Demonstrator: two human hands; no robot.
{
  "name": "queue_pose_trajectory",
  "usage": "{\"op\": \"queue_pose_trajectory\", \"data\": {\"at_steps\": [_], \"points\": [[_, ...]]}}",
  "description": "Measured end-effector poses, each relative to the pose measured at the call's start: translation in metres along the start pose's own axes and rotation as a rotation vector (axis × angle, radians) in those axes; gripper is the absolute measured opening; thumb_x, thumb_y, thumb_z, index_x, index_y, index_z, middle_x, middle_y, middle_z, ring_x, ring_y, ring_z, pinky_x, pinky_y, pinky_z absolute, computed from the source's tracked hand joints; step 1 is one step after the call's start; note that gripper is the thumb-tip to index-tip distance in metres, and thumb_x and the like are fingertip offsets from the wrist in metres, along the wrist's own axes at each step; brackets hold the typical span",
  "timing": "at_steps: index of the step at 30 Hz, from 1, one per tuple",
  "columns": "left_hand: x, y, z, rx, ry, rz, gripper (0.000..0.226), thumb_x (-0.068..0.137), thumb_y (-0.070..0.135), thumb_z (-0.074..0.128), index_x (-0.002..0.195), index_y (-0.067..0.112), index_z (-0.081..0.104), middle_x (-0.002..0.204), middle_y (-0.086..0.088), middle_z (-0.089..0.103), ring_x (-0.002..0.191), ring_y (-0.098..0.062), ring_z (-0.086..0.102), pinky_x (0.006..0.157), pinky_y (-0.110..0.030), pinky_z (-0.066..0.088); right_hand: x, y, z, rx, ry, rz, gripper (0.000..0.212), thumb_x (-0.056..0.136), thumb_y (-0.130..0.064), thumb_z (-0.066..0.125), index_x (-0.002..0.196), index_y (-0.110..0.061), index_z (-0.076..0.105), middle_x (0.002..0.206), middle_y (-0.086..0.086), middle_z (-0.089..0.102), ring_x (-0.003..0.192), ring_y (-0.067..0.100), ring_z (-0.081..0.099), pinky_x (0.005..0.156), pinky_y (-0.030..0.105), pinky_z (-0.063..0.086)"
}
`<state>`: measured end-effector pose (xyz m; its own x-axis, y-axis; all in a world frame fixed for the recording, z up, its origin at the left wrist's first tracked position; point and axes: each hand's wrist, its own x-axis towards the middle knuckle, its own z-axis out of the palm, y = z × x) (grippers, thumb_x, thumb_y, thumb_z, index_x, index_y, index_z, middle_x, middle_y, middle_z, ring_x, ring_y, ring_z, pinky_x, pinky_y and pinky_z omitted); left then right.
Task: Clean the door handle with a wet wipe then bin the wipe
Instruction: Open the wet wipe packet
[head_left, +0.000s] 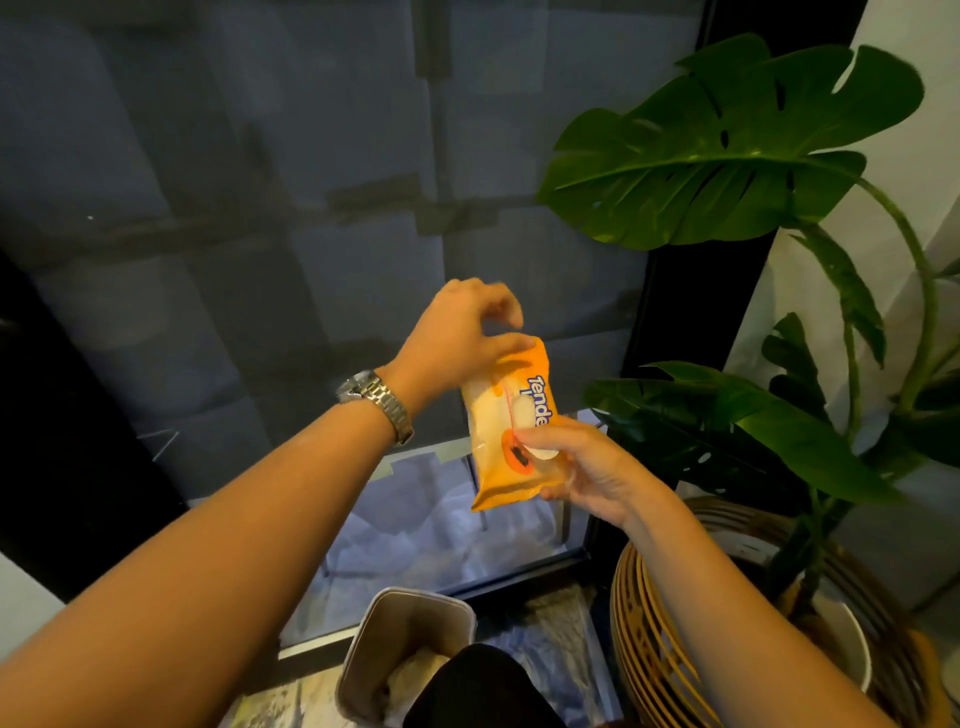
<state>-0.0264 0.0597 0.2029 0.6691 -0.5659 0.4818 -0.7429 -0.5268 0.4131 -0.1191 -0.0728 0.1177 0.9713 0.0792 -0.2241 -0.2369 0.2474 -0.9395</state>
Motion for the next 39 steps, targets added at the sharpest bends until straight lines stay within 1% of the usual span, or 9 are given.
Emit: {"op": "queue_pose_trajectory", "data": {"at_steps": [3,6,9,16,21,27,31,35,39], "points": [[-0.007,0.009,0.005,0.156,-0.208,0.137,0.016,0.076,0.03,0.07,0.084,0.017,0.072,0.091,-0.004,0.063,0.088,-0.018,0.054,0.077,-0.036,0.047,0.003,0.002,-0.001,0.12,0.088,-0.006,0.006,0.088,-0.012,0.058,0.089,-0.014,0.063,0.061,-0.004,0.071,0.049,0.008,0.066,0.037,0.017,0.046],[-0.012,0.01,0.012,0.384,-0.335,0.16,0.021,0.082,0.032,0.063,0.098,0.02,0.07,0.103,-0.003,0.058,0.1,-0.019,0.05,0.071,-0.029,0.039,0.004,-0.001,-0.002,0.108,0.156,-0.005,0.011,0.085,-0.006,0.061,0.093,-0.013,0.063,0.072,0.002,0.071,0.057,0.011,0.068,0.043,0.02,0.052],[-0.015,0.01,0.017,0.502,-0.326,0.186,0.023,0.087,0.031,0.056,0.103,0.019,0.068,0.109,-0.004,0.057,0.104,-0.021,0.049,0.07,-0.027,0.029,0.006,-0.002,-0.002,0.06,0.237,-0.005,0.019,0.082,0.001,0.061,0.097,-0.01,0.062,0.082,0.006,0.068,0.064,0.014,0.066,0.046,0.022,0.054],[-0.019,0.015,0.033,0.569,-0.195,0.19,0.031,0.094,0.026,0.044,0.115,0.012,0.061,0.118,-0.007,0.057,0.107,-0.022,0.049,0.082,-0.029,0.038,0.011,-0.005,0.001,-0.005,0.37,-0.049,0.023,0.079,0.003,0.062,0.099,-0.009,0.062,0.077,0.003,0.064,0.064,0.015,0.062,0.044,0.021,0.052],[-0.021,0.011,0.036,0.634,-0.236,0.265,0.032,0.094,0.028,0.046,0.118,0.01,0.057,0.118,-0.008,0.057,0.104,-0.021,0.049,0.074,-0.026,0.033,0.009,-0.004,0.002,-0.065,0.374,-0.032,0.019,0.08,0.002,0.061,0.092,-0.011,0.063,0.08,0.005,0.065,0.065,0.016,0.063,0.045,0.023,0.052],[-0.022,0.005,0.038,0.533,-0.263,0.231,0.036,0.094,0.033,0.044,0.118,0.006,0.05,0.12,-0.011,0.056,0.1,-0.021,0.051,0.077,-0.025,0.038,0.008,-0.004,0.002,-0.085,0.356,-0.032,0.021,0.08,-0.002,0.065,0.099,-0.011,0.063,0.084,0.005,0.066,0.071,0.017,0.064,0.047,0.024,0.052],[-0.021,0.003,0.033,0.378,-0.311,0.17,0.029,0.092,0.033,0.049,0.102,0.006,0.054,0.107,-0.011,0.059,0.084,-0.014,0.043,0.068,-0.023,0.037,0.009,-0.006,-0.001,-0.095,0.368,-0.049,0.019,0.081,-0.002,0.065,0.097,-0.011,0.063,0.082,0.005,0.065,0.067,0.016,0.063,0.042,0.021,0.05],[-0.026,0.002,0.034,0.284,-0.374,0.148,0.027,0.088,0.032,0.054,0.09,0.005,0.055,0.098,-0.011,0.059,0.081,-0.021,0.053,0.062,-0.028,0.042,0.008,-0.006,-0.005,-0.11,0.39,-0.068,0.016,0.081,-0.001,0.062,0.092,-0.012,0.063,0.075,0.002,0.063,0.062,0.015,0.061,0.038,0.018,0.046],[-0.029,0.002,0.032,0.236,-0.321,0.145,0.028,0.091,0.032,0.049,0.103,0.008,0.057,0.108,-0.008,0.058,0.091,-0.019,0.054,0.074,-0.03,0.048,0.009,-0.003,-0.009,-0.096,0.427,-0.07,0.017,0.081,0.0,0.062,0.095,-0.01,0.065,0.079,0.006,0.065,0.064,0.017,0.062,0.041,0.02,0.05]]}}
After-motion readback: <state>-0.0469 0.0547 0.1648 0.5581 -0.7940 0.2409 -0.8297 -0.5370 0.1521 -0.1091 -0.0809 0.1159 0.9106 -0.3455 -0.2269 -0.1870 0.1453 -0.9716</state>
